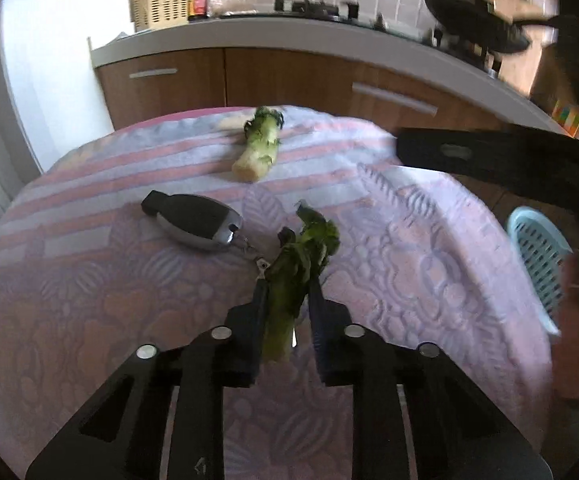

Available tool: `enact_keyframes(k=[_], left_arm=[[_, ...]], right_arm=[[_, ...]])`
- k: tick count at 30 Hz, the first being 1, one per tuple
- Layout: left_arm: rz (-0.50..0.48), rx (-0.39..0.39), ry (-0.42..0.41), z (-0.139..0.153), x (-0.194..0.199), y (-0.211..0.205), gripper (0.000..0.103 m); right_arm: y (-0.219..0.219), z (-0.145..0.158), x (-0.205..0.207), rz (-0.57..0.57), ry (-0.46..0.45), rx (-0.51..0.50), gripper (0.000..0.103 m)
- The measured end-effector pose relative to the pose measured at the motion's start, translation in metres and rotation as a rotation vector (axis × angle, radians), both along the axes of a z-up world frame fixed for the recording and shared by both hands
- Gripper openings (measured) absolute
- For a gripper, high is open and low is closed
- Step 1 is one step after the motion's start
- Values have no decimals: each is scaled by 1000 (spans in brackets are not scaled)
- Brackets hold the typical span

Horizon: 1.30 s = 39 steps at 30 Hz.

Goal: Collect trash
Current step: 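Grasp one bok choy stem with the left tool while the right tool grasps the other, then carry both bok choy stems over the basket and open both tools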

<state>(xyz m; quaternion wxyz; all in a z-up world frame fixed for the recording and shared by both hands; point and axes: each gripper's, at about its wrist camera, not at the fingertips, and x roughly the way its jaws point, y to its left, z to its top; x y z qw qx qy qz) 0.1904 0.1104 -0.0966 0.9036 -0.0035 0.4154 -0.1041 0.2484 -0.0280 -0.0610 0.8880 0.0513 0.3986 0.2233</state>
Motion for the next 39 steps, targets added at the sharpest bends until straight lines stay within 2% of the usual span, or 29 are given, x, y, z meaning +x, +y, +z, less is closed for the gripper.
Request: enact_keyframes(k=[2,4,9,11,13,15,18,19,21,26,29,35,39], left_arm=[[21,-62,-25,8,-6,12,15],[54,-115,-54,14,-12,27,15],[162,-188,-101,13,-17,61,15],[196,-244,-103,13,-18,73,15],[231,-248,-111,13,-18,77,15],[252,-243,-103,12,-17,78,15],[264,-230,-117,13,-20,78,15],[266,-225,-123,14,-22,78,15],[268,-214,-137,15,-26,76,15],[268,-155,-160,19,-28,66,15],[257,-165,-169,26,-33,60,15],[216,-169,-209,45,-59,35,15],[170,-195,-234,58,-71,13,15]], right_arm=[[17,-2,10,16,-5,-18,56],[37,-11,28,34,35,-3,53],[65,-33,63,-6,86,-17,51],[71,-38,73,-16,100,-14,51],[79,-43,81,-14,112,-10,51],[88,-42,82,-19,89,-56,34],[97,-42,79,-10,64,-97,32],[97,-41,77,-10,56,-102,31],[93,-38,71,-8,37,-78,21],[70,-20,44,-1,-32,-18,20],[49,-3,16,13,-84,9,20],[6,29,-44,-22,-216,-7,20],[-21,38,-75,-26,-236,16,20]])
